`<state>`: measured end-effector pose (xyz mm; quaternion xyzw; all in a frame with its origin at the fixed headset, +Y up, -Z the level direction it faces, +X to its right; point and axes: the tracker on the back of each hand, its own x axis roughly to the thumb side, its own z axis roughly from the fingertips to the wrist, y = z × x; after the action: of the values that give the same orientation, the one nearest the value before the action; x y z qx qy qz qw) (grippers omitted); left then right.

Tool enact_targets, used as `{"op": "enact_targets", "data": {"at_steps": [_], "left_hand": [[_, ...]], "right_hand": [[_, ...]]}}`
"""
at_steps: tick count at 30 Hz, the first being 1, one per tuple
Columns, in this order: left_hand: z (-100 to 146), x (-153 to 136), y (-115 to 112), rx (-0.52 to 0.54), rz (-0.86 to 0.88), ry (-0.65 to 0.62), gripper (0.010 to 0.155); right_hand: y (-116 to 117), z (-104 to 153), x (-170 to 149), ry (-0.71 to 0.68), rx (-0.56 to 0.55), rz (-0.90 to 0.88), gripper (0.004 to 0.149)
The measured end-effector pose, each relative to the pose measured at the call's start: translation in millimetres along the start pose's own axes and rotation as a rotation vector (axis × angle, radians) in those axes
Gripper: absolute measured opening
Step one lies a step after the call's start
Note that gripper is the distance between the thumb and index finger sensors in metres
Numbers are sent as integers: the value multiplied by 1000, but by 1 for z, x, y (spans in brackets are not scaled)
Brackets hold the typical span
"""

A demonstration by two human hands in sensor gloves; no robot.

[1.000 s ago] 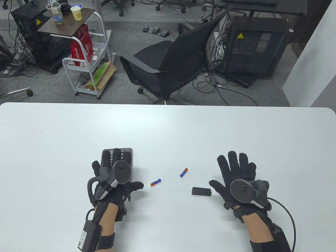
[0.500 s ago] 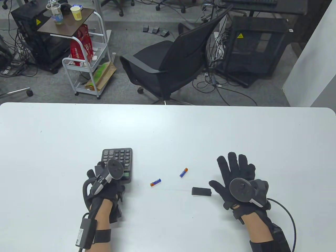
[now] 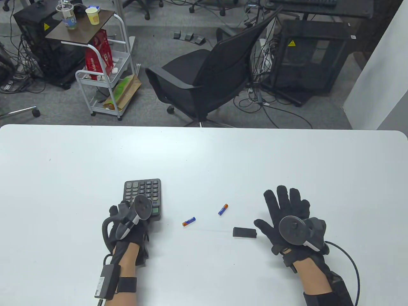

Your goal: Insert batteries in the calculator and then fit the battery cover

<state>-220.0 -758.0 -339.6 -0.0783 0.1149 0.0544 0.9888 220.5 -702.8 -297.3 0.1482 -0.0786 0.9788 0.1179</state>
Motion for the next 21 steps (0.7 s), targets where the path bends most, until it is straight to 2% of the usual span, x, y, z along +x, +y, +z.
{"op": "enact_targets", "data": {"at_steps": [11, 16, 21], "left_hand": [[24, 7, 40, 337, 85, -45, 54], [48, 19, 65, 464, 241, -166, 54], [67, 41, 77, 499, 347, -348, 54]], "right_hand": [[1, -1, 3, -17, -13, 2, 82], [-4, 2, 7, -49, -73, -10, 84], [-9, 4, 15, -97, -146, -32, 87]]}}
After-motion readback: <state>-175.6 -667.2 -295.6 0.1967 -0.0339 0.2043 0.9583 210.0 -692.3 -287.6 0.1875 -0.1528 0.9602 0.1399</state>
